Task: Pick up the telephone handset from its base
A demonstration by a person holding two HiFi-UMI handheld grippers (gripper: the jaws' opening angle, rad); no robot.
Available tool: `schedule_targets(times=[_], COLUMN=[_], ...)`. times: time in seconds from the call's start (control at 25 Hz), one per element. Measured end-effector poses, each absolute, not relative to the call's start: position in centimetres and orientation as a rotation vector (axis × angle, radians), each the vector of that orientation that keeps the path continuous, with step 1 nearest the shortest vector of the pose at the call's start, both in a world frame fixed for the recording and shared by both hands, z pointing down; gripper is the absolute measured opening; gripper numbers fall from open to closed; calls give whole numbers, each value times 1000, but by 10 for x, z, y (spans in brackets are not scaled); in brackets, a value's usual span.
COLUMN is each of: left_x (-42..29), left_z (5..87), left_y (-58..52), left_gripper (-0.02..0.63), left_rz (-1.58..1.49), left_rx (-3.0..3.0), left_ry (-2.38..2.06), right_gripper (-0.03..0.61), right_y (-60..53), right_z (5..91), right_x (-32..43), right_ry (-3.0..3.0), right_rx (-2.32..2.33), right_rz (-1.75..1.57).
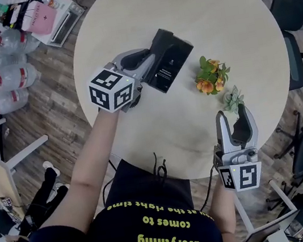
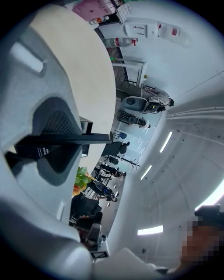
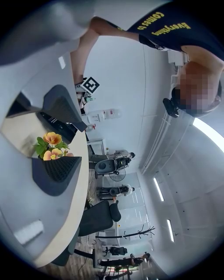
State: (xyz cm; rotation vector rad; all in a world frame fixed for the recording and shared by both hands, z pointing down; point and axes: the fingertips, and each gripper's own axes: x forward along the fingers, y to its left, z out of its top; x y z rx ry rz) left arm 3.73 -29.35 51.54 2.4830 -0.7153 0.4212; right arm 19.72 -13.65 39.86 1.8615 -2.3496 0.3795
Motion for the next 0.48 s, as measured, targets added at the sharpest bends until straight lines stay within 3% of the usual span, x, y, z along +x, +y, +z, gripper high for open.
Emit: schedule_targets(times=[0.48], left_x=[31], left_z=[440], left_y=[-266], left_gripper=[72], left_rz=[277], left_rx=[2637], left_ry=[-823], right_gripper=[207], right_y=[-119], right_z=[365], right_x=[201], right_ry=[-2364], right_rx=[1914], right_rz=[264])
